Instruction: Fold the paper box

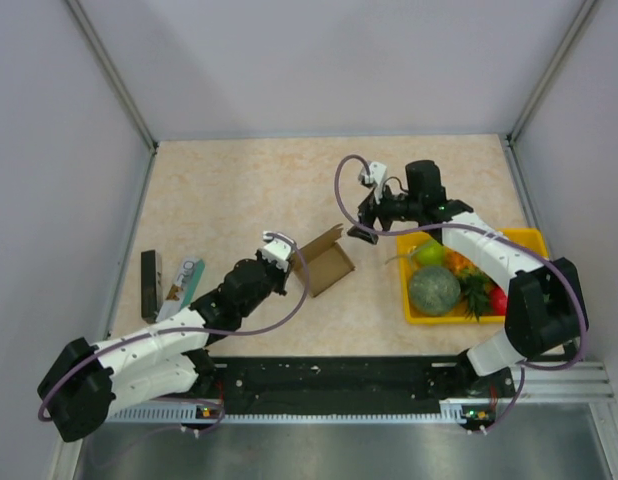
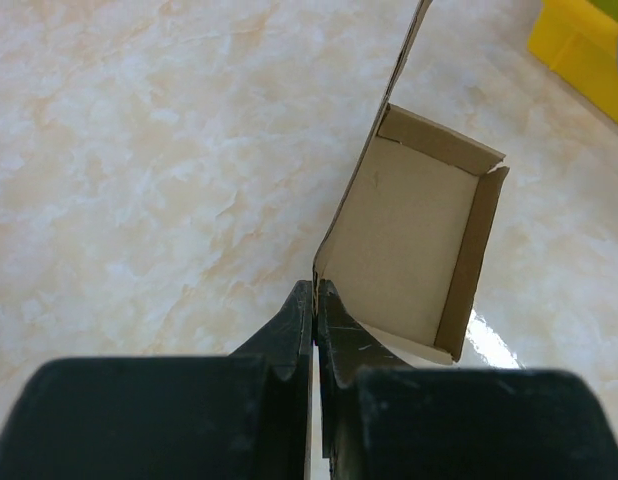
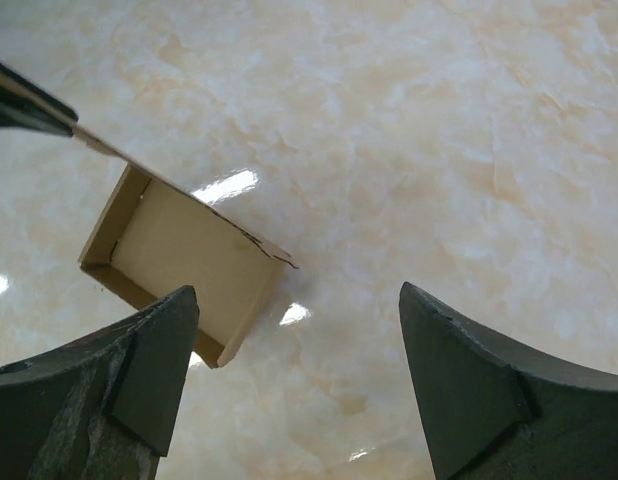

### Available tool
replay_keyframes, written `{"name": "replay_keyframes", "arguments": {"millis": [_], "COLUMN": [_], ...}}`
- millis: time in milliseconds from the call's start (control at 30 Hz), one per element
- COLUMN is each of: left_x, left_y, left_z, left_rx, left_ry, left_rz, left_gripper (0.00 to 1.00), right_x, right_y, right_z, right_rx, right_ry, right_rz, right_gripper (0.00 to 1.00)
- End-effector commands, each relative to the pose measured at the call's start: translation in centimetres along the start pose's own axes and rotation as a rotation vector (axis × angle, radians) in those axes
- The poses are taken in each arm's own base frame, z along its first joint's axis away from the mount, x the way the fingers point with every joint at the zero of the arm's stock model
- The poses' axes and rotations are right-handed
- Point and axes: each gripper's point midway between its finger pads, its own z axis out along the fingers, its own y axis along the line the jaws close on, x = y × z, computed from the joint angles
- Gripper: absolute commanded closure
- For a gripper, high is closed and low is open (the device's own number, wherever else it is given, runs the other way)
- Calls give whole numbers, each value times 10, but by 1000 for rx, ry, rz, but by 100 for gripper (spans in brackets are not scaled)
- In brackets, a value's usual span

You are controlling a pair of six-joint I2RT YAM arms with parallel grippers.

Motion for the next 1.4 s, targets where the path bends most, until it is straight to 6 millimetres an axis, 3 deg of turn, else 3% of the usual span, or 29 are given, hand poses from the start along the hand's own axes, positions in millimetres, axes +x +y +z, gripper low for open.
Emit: {"name": "replay_keyframes", "arguments": {"millis": [0, 200, 433, 700, 1367], "left_x": [-33, -34, -37, -37, -37], "left_y": [-14, -14, -13, -15, -14], "left_z": [-8, -8, -11, -13, -12], "left_rx": [89, 97, 97, 107, 96], "left_ry": [-88, -90, -105, -108, -106], "left_rz": [21, 53, 48, 39, 33], "left_gripper": [100, 100, 100, 100, 100], "right_x": [1, 17, 5, 5, -2], "right_y": [35, 44, 39, 49, 54], "right_z": [-3, 5, 14, 27, 28], "right_rx": [-240, -249, -208, -240, -248], "right_ry": [-41, -17, -56, -40, -37], "right_rz": [-235, -318, -372, -407, -455], "right_gripper": [21, 28, 34, 50, 88]}}
